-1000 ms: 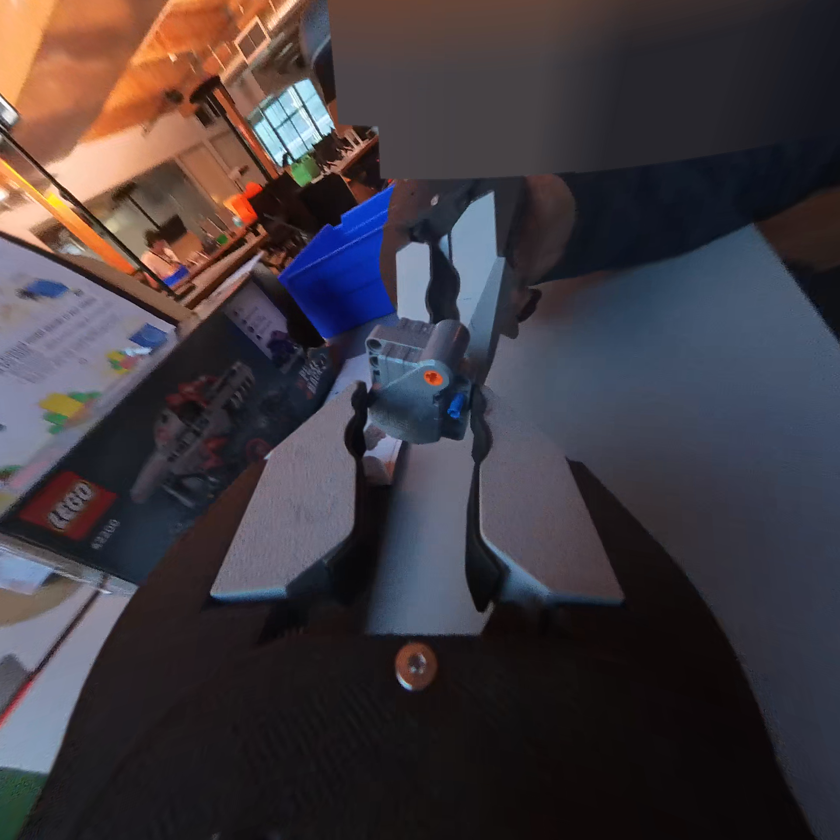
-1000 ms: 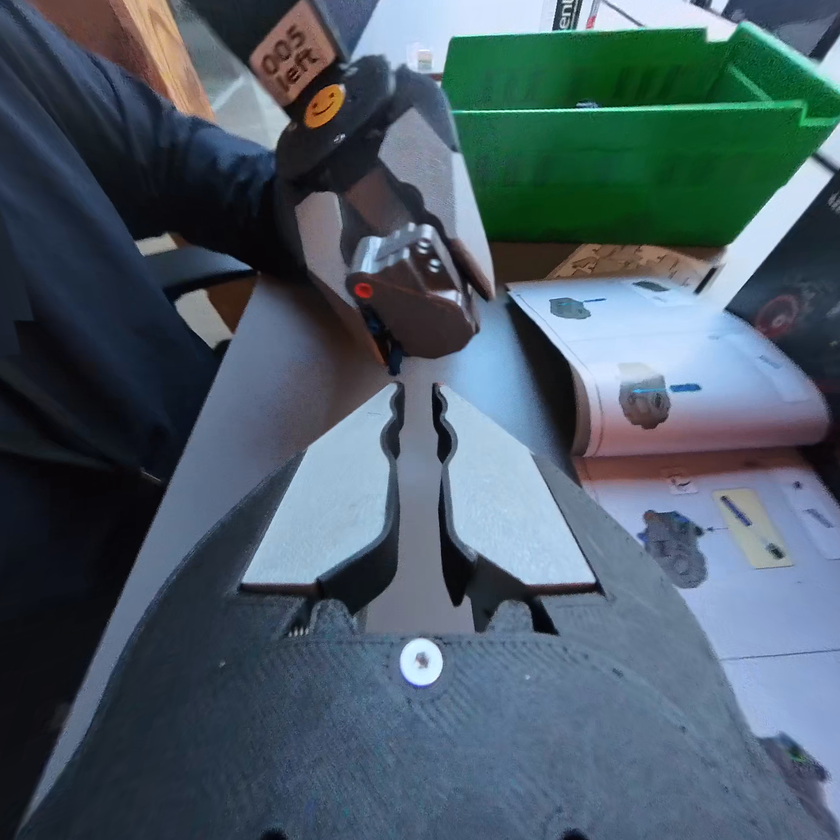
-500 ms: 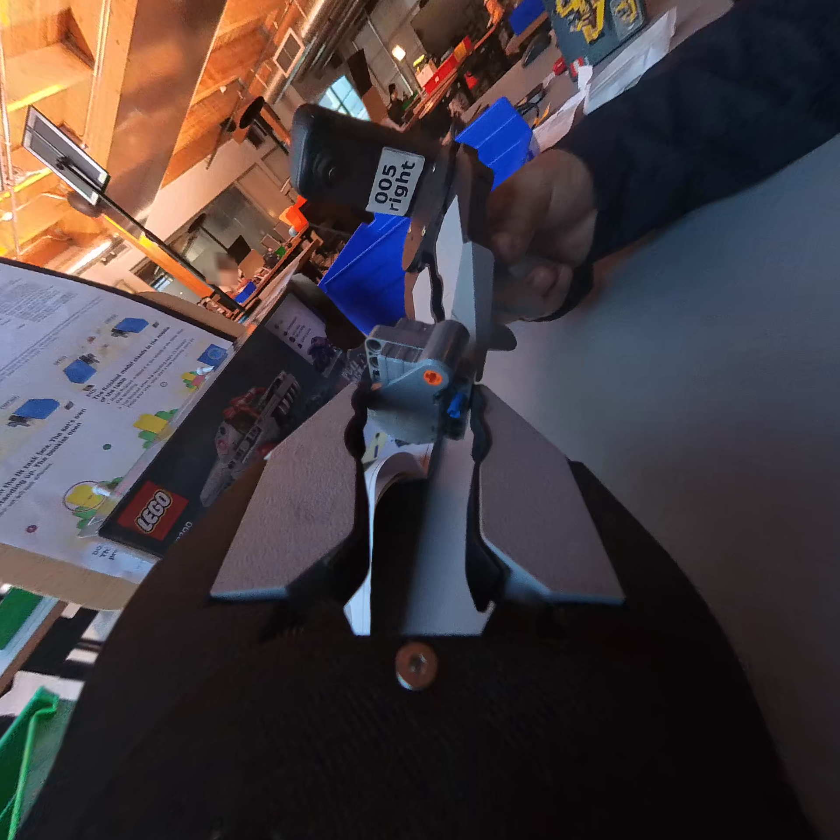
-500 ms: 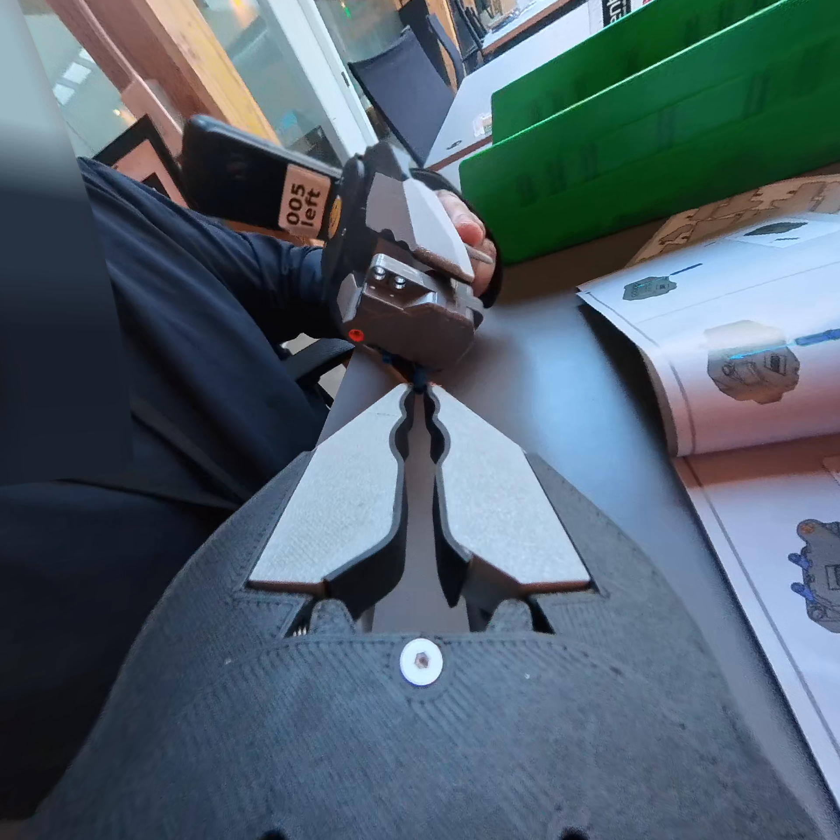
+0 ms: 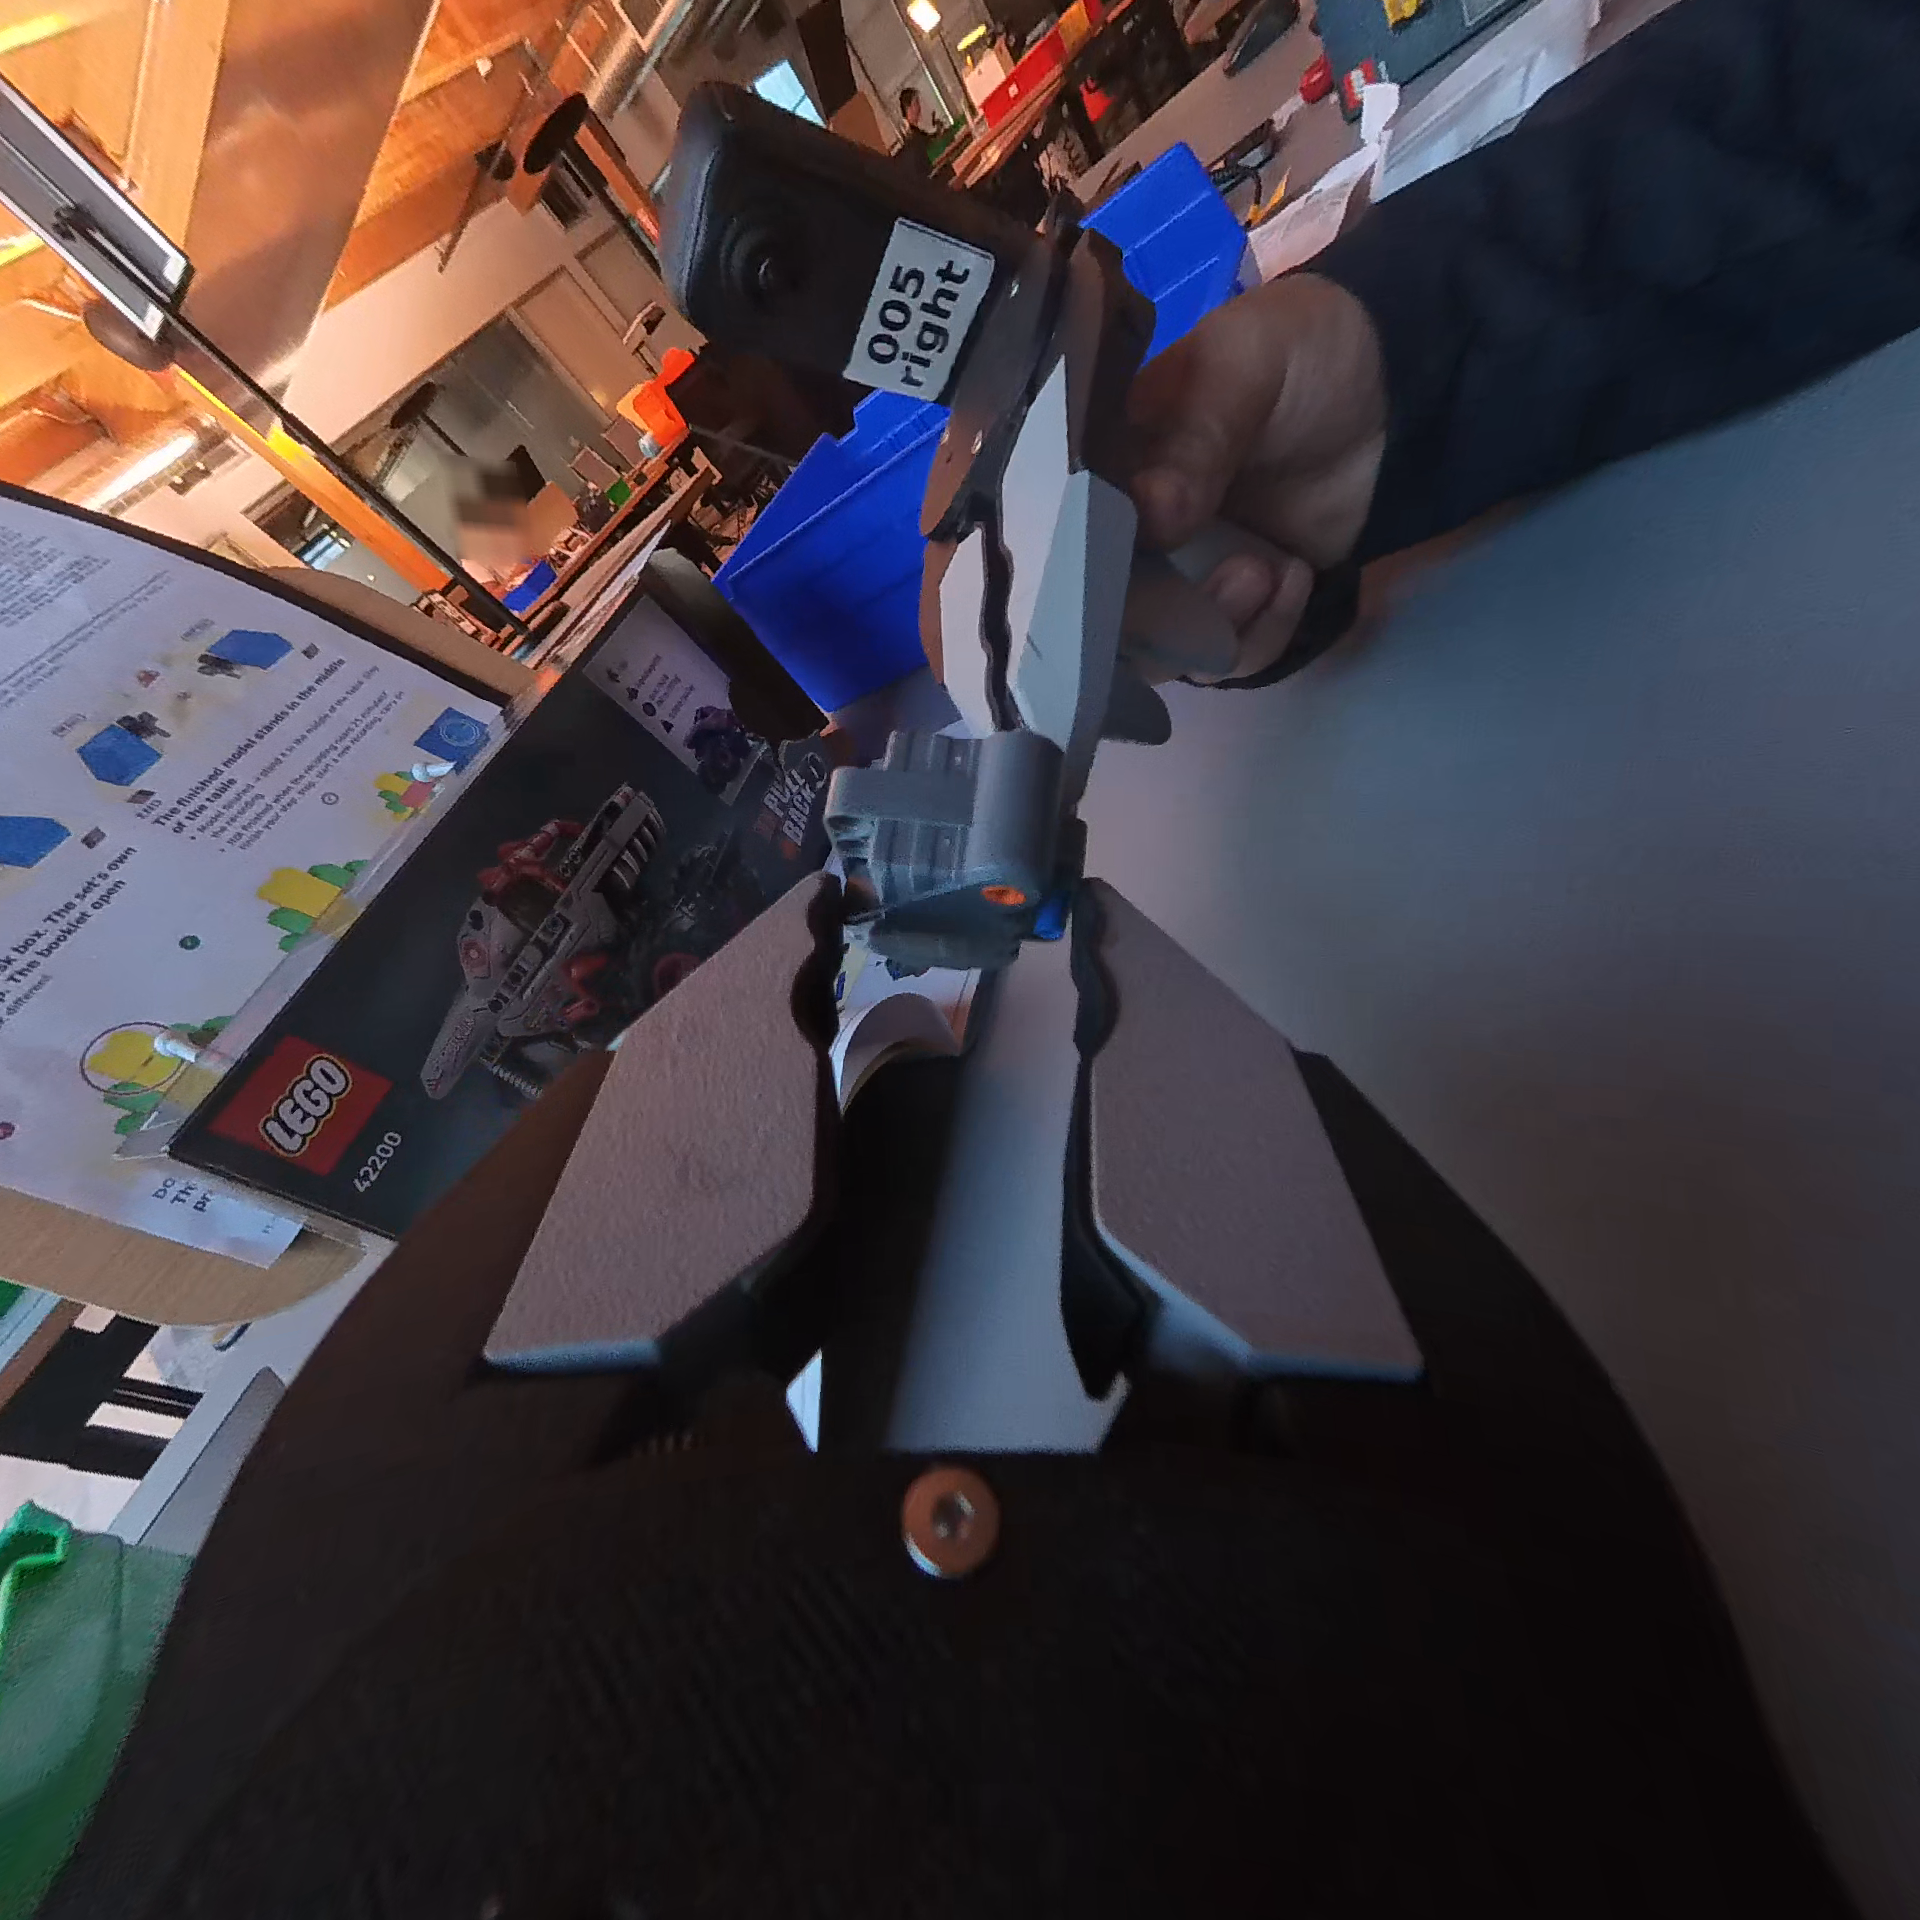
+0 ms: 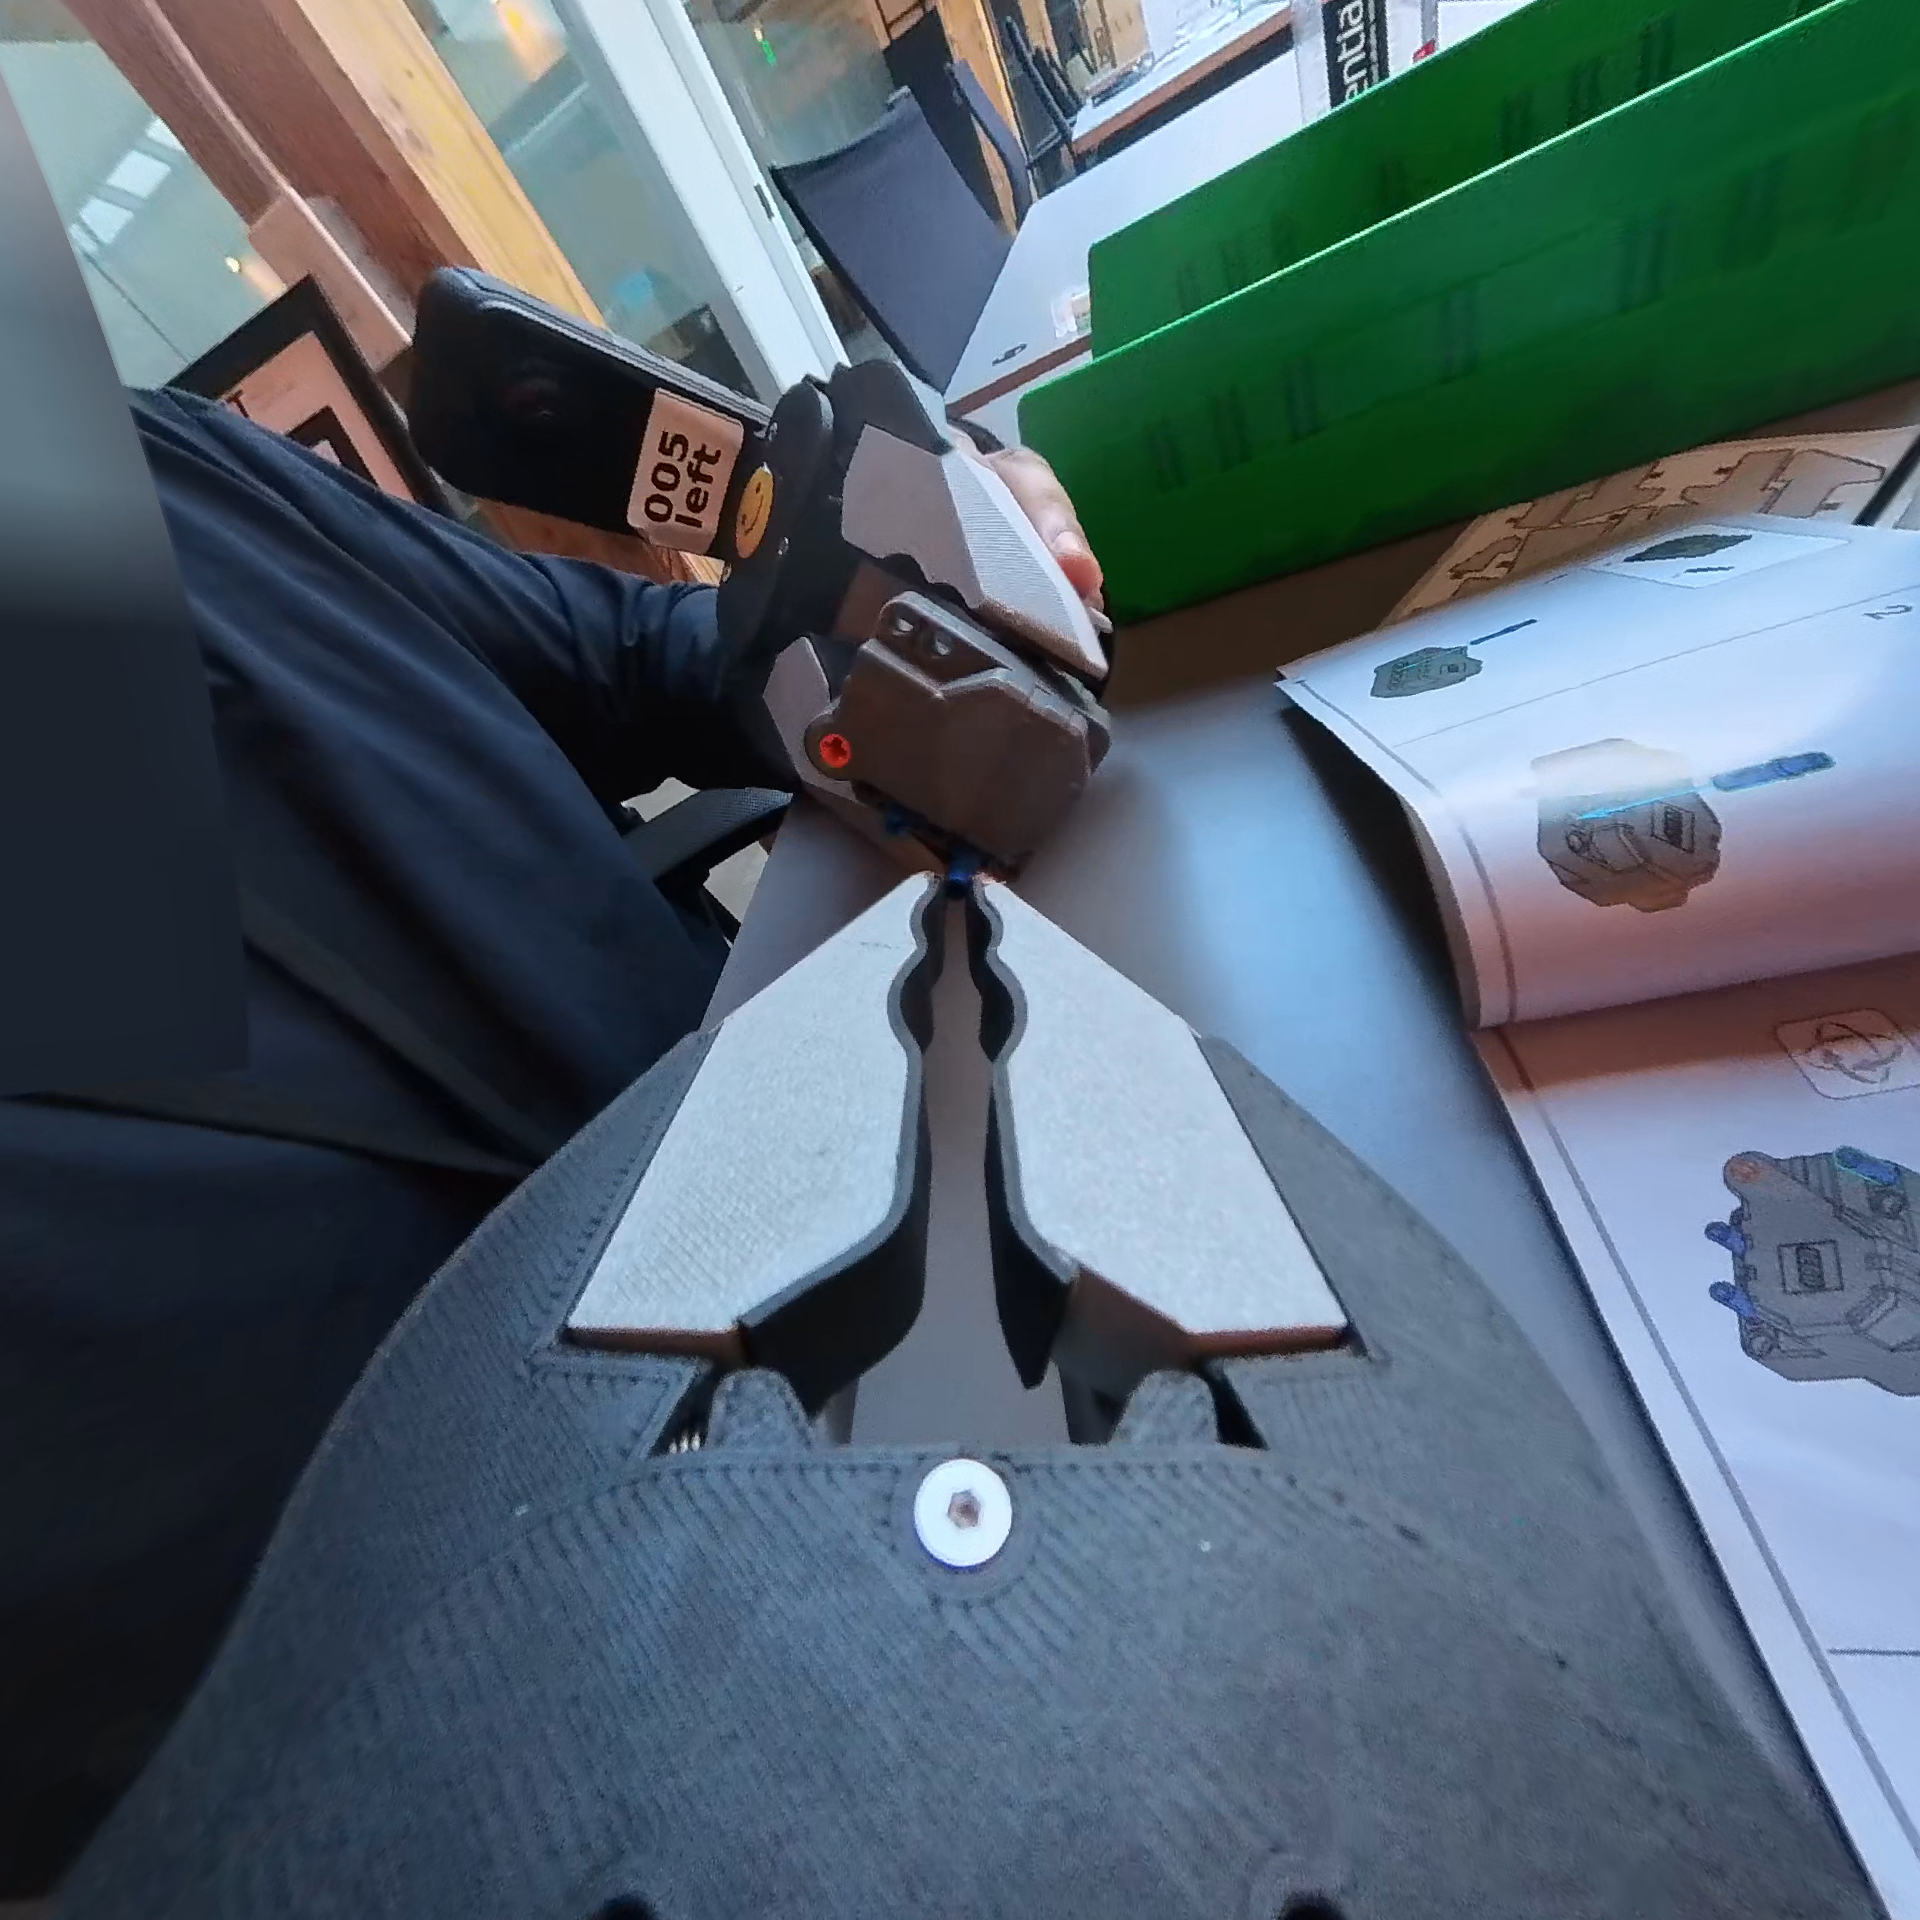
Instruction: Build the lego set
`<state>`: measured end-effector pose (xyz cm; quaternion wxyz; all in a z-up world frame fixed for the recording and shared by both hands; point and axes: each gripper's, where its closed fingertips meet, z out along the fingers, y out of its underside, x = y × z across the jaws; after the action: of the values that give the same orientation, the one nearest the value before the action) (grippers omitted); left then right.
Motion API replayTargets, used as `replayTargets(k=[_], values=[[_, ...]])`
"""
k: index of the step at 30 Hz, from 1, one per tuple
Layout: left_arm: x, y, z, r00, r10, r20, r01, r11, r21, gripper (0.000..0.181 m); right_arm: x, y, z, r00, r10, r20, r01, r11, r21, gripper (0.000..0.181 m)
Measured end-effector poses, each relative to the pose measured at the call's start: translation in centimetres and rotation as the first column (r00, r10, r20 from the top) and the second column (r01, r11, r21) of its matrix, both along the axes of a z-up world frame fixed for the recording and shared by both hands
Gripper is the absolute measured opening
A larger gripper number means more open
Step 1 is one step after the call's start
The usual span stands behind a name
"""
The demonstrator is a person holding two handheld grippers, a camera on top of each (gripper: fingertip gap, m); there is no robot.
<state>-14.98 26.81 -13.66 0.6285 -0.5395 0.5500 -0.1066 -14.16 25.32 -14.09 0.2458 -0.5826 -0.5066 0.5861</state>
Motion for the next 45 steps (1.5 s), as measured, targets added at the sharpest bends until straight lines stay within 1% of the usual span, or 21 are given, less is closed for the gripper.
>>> replayTargets(k=[4,9,14,18,21,24,28,31,34,37,39,42,45], values=[[0.1,0.0,0.1,1.0,0.001,0.01,-0.001,1.0,-0.013,0.042,0.0,0.0,-0.1,1.0,-0.004,0.008,0.004,1.0,-0.026,0.0],[-0.2,0.3,-0.3,1.0,0.024,0.02,-0.022,0.996,-0.082,0.042,-0.3,0.3,-0.4,0.999,-0.037,0.027,0.038,0.999,-0.015,0.0],[-0.3,0.5,-0.6,0.998,0.056,-0.036,-0.057,0.998,-0.026,0.042,-0.3,0.4,-0.9,0.998,-0.047,0.049,0.048,0.998,-0.031,0.0],[-0.3,0.6,-1.1,0.995,0.079,-0.056,-0.081,0.996,-0.026,0.042,-0.3,0.7,-1.4,0.994,-0.071,0.089,0.069,0.997,0.026,0.0],[-0.3,0.9,-1.5,0.994,0.098,-0.039,-0.1,0.993,-0.061,0.041,-0.4,1.0,-1.6,0.991,-0.095,0.093,0.095,0.995,0.014,0.0],[-0.4,1.3,-2.7,0.992,0.111,-0.054,-0.117,0.985,-0.126,0.042,-0.5,1.5,-2.6,0.984,-0.12,0.13,0.117,0.993,0.024,0.0],[-0.3,1.5,-2.6,0.993,0.116,-0.022,-0.118,0.98,-0.163,0.041,-0.5,1.7,-2.6,0.987,-0.117,0.107,0.121,0.992,-0.033,0.0],[-0.3,1.5,-2.8,0.992,0.126,-0.032,-0.129,0.979,-0.158,0.041,-0.5,1.8,-2.8,0.986,-0.119,0.115,0.122,0.992,-0.016,0.0],[-0.4,1.6,-2.3,0.992,0.124,0.019,-0.119,0.975,-0.187,0.041,-0.6,1.9,-2.1,0.992,-0.113,0.063,0.118,0.99,-0.074,0.0],[-0.4,1.6,-2.4,0.991,0.134,0.001,-0.132,0.978,-0.161,0.041,-0.6,1.9,-2.4,0.991,-0.115,0.076,0.117,0.993,-0.03,0.0],[-0.5,1.5,-2.0,0.991,0.129,0.026,-0.123,0.978,-0.168,0.041,-0.7,1.8,-1.9,0.993,-0.106,0.044,0.109,0.991,-0.073,0.0],[-0.6,1.5,-1.8,0.99,0.138,0.021,-0.133,0.98,-0.148,0.041,-0.8,1.8,-1.8,0.994,-0.108,0.036,0.109,0.993,-0.049,0.0],[-0.6,1.5,-1.7,0.99,0.138,0.037,-0.13,0.978,-0.162,0.041,-0.8,1.8,-1.7,0.994,-0.106,0.025,0.107,0.991,-0.075,0.0]])
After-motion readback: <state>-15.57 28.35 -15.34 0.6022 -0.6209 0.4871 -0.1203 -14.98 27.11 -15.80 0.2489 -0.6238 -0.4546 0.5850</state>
